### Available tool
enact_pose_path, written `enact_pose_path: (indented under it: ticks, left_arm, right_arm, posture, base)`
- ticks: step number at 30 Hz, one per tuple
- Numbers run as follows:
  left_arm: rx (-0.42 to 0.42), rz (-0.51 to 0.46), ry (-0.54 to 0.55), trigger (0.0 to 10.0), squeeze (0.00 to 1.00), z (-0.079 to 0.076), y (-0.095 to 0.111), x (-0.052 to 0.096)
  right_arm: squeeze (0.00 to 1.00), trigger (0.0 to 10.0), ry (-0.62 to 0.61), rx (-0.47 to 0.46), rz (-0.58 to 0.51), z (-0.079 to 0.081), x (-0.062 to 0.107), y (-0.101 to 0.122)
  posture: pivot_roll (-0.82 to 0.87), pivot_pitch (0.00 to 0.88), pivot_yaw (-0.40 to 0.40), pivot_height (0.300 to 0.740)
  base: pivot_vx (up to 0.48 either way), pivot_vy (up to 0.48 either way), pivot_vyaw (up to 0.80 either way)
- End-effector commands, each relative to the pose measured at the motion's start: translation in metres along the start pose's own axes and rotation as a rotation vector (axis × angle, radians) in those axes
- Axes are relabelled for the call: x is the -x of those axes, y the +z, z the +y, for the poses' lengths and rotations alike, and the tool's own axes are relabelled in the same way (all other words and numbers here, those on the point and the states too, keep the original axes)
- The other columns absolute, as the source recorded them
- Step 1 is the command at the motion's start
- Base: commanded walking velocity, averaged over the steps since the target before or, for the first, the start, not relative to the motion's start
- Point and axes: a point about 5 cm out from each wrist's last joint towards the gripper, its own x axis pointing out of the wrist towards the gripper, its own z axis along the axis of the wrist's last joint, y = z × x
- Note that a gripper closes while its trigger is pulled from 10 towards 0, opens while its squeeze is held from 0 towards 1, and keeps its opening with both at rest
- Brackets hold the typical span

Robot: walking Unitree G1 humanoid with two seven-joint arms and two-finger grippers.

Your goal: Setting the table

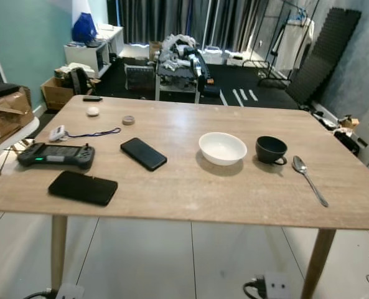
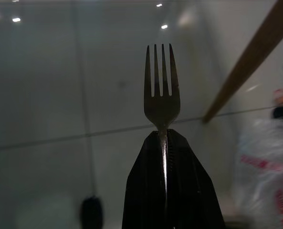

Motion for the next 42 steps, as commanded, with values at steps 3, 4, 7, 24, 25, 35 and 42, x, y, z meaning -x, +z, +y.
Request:
enact_pose_path:
  ticks: [3, 4, 7, 24, 25, 35, 42]
  left_arm:
    - [-0.007, 0.055, -0.003, 10.0, 0.0, 0.003, -0.019, 0.008]
    - [-0.009, 0.055, -0.004, 10.0, 0.0, 0.003, -0.019, 0.008]
    - [-0.009, 0.054, -0.006, 10.0, 0.0, 0.003, -0.019, 0.008]
    - [-0.007, 0.053, -0.006, 10.0, 0.0, 0.003, -0.019, 0.008]
    - [-0.006, 0.052, -0.005, 10.0, 0.0, 0.003, -0.019, 0.008]
    - [-0.003, 0.05, -0.002, 10.0, 0.0, 0.004, -0.018, 0.008]
    - [-0.002, 0.043, 0.001, 10.0, 0.0, 0.005, -0.017, 0.007]
  right_arm:
    - [0.0, 10.0, -0.024, -0.024, 0.018, 0.001, -0.001, -0.002]
    - [0.0, 10.0, -0.026, -0.024, 0.017, 0.002, -0.001, -0.001]
    - [0.0, 10.0, -0.027, -0.026, 0.017, 0.002, -0.001, 0.0]
    - [0.0, 10.0, -0.213, -0.015, 0.076, -0.019, -0.003, -0.004]
    - [0.0, 10.0, -0.313, -0.027, 0.103, -0.034, -0.002, -0.007]
    - [0.0, 10.0, -0.762, -0.064, -0.06, -0.127, 0.001, 0.042]
    - [0.0, 10.0, -0.826, -0.101, -0.619, -0.146, 0.017, 0.179]
  posture:
    - [0.05, 0.102, 0.017, 0.74]
    - [0.05, 0.102, 0.017, 0.74]
    - [0.05, 0.102, 0.016, 0.74]
    - [0.05, 0.103, 0.013, 0.74]
    - [0.05, 0.103, 0.013, 0.74]
    - [0.05, 0.106, 0.015, 0.74]
    - [0.05, 0.103, 0.02, 0.74]
  base:
    - [0.0, 0.0, 0.0]
    - [0.0, 0.0, 0.0]
    - [0.0, 0.0, 0.0]
    - [0.0, 0.0, 0.0]
    - [0.0, 0.0, 0.0]
    - [0.0, 0.0, 0.0]
    - [0.0, 0.0, 0.0]
